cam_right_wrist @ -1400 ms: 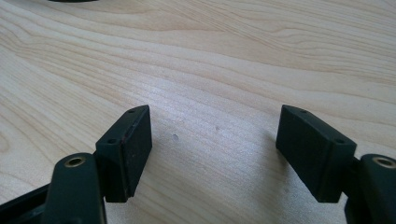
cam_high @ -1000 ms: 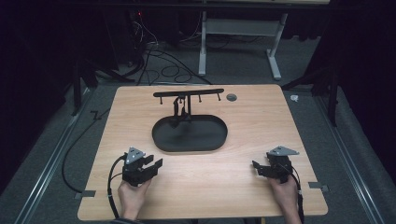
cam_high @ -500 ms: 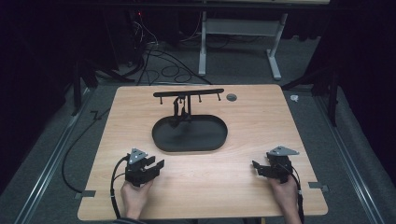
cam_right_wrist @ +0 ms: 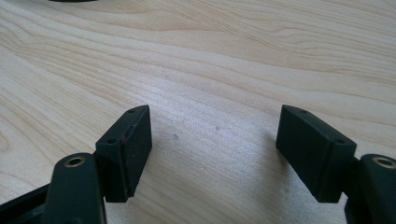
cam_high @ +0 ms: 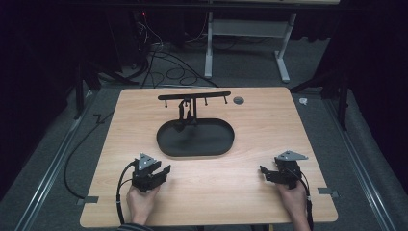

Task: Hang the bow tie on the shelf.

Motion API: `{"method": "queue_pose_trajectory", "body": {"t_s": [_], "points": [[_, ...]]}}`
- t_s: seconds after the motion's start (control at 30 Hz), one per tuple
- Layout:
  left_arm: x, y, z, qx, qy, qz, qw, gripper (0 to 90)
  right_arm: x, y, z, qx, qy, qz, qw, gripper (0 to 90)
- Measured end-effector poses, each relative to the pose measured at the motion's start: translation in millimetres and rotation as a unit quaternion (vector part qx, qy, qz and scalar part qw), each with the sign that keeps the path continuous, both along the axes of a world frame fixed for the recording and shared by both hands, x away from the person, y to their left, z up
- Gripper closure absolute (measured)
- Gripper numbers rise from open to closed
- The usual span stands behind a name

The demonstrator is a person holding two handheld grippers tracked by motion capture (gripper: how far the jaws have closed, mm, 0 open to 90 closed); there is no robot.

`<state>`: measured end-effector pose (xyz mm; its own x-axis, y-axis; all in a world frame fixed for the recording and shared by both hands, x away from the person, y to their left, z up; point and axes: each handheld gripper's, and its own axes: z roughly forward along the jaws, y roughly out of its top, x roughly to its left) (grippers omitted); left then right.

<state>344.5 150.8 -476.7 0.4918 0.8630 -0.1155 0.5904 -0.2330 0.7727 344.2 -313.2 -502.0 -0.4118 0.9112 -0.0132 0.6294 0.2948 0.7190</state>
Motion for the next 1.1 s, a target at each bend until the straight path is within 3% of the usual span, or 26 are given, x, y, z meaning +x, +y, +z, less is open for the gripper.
{"method": "queue_pose_trajectory", "body": {"t_s": [0.6,0.7,0.8,0.87,1.1], "points": [[11.9,-8.3,-13.7,0.029,-0.004,0.005,0.9996,52.4,0.0,0.1,0.0,0.001,0.000,0.000,1.0000,28.1],[14.0,-10.4,-17.4,0.042,0.002,0.004,0.9991,51.1,0.0,0.1,0.1,0.001,0.001,-0.001,1.0000,28.1],[15.3,-12.2,-24.9,0.041,0.009,0.005,0.9991,49.1,0.0,0.1,0.1,0.001,0.001,-0.001,1.0000,28.1],[13.4,-12.7,-29.7,0.040,-0.006,0.008,0.9991,46.5,-0.1,0.1,0.0,0.000,0.001,-0.001,1.0000,28.1],[12.7,-15.7,-29.9,0.049,-0.007,0.005,0.9988,43.0,-0.1,0.2,0.0,0.000,0.001,-0.001,1.0000,28.1]]}}
